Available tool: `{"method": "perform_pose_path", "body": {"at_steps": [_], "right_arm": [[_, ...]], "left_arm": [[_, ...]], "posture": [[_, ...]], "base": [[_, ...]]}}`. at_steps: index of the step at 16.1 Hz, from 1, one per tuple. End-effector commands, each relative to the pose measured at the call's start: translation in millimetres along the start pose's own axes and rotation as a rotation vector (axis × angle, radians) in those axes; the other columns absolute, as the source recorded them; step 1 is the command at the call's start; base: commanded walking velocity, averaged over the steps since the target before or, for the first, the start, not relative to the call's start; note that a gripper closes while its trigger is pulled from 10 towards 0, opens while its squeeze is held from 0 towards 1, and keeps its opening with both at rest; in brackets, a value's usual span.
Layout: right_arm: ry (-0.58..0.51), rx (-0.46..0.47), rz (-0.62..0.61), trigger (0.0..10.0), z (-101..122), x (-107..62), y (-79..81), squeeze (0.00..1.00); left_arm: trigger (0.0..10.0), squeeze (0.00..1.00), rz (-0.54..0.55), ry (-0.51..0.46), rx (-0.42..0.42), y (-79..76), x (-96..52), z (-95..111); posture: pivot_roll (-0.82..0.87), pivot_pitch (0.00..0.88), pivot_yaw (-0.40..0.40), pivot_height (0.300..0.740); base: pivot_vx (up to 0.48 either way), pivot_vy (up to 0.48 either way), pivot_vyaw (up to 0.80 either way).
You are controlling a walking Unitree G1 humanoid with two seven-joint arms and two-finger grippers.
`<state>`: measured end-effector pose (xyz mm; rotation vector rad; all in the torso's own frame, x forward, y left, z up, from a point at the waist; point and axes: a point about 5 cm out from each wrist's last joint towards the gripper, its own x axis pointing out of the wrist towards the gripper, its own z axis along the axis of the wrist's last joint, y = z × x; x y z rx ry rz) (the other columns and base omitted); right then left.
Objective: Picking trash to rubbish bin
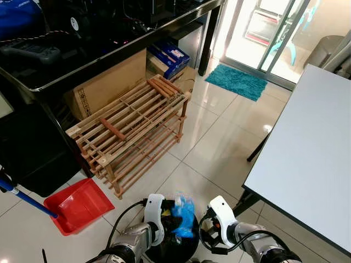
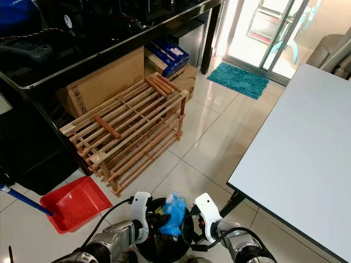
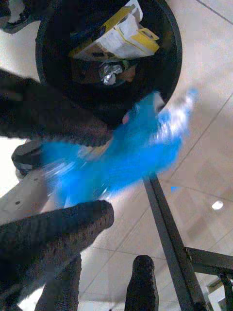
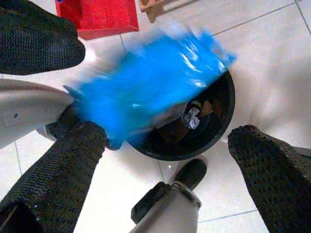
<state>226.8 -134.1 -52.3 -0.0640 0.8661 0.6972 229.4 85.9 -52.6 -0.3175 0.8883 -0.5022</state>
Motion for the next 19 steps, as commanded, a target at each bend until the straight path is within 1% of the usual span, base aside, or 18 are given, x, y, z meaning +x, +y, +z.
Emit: {"method": "perform_pose_path", "body": {"at_steps": [1,2,3,4,6,8,10,11,13,14,15,16,17,19], "right_arm": [[0.002,0.004,-0.012,10.0,-1.0,-1.7,-2.3,0.0],[0.002,0.003,-0.011,10.0,-0.9,-1.6,-2.2,0.0],[0.0,0.002,-0.009,10.0,-0.5,-1.4,-1.9,0.0],[-0.001,0.003,-0.008,10.0,-0.2,-1.2,-1.6,0.0],[-0.002,0.003,-0.006,10.0,-0.1,-0.9,-1.2,0.0],[-0.004,0.005,-0.012,10.0,0.4,-0.7,-1.4,0.0],[-0.011,0.007,-0.052,10.0,0.6,0.1,-2.3,0.0],[-0.022,0.017,-0.115,10.0,1.4,0.4,-5.0,0.0],[-0.019,0.035,-0.125,10.0,-1.3,1.8,-2.7,0.0],[-0.015,0.042,-0.133,10.0,-4.3,2.7,-0.8,0.0],[-0.015,0.047,-0.139,10.0,-4.8,2.7,-0.8,0.0],[0.018,0.071,-0.236,10.0,-15.0,0.4,-4.8,0.0],[0.025,0.075,-0.268,10.0,-18.0,-0.6,-6.4,0.0],[0.051,0.129,-0.389,10.0,-30.5,-6.4,-13.1,0.0]], "left_arm": [[10.0,1.0,-0.002,0.009,-0.01,-0.7,0.2,-2.5],[10.0,1.0,-0.001,0.009,-0.009,-0.6,0.2,-2.4],[10.0,0.97,0.0,0.009,-0.007,-0.4,0.1,-2.2],[10.0,0.0,0.013,0.005,0.002,0.8,-0.1,-1.4],[10.0,0.0,0.037,-0.009,-0.005,3.6,-0.9,1.2],[10.0,0.0,0.073,-0.025,-0.005,10.0,-3.4,5.0],[10.0,0.0,0.152,-0.047,0.009,24.7,-10.1,9.3],[10.0,0.0,0.235,-0.058,0.042,39.5,-17.9,12.8],[10.0,0.0,0.27,-0.062,0.03,50.9,-25.1,12.0],[10.0,0.0,0.297,-0.051,0.057,58.4,-30.3,9.4],[10.0,0.0,0.303,-0.046,0.065,59.9,-31.4,8.5],[10.0,0.0,0.339,-0.01,0.112,67.7,-37.3,0.1],[10.0,0.0,0.344,-0.007,0.116,69.1,-38.6,-2.1],[10.0,0.0,0.4,-0.014,0.121,76.5,-44.8,-8.0]], "posture": [[-0.07,0.117,-0.066,0.74],[-0.07,0.117,-0.066,0.74],[-0.07,0.117,-0.065,0.74],[-0.07,0.118,-0.066,0.74],[-0.07,0.117,-0.066,0.74],[-0.07,0.114,-0.066,0.74],[-0.06,0.106,-0.065,0.74],[-0.05,0.1,-0.065,0.74],[-0.04,0.09,-0.064,0.74],[-0.03,0.086,-0.063,0.74],[-0.03,0.084,-0.063,0.74],[-0.02,0.075,-0.059,0.74],[-0.02,0.074,-0.058,0.74],[-0.01,0.064,-0.057,0.74]], "base": [[0.0,0.0,0.0],[0.0,0.0,0.0],[0.0,0.0,0.0],[0.0,0.0,0.0],[0.0,0.0,0.0],[0.0,0.0,0.0],[0.0,0.0,0.0],[0.0,0.0,0.0],[0.0,0.0,0.0],[0.0,0.0,0.0],[0.0,0.0,0.0],[0.0,0.0,0.0],[0.0,0.0,0.0],[0.0,0.0,0.0]]}}
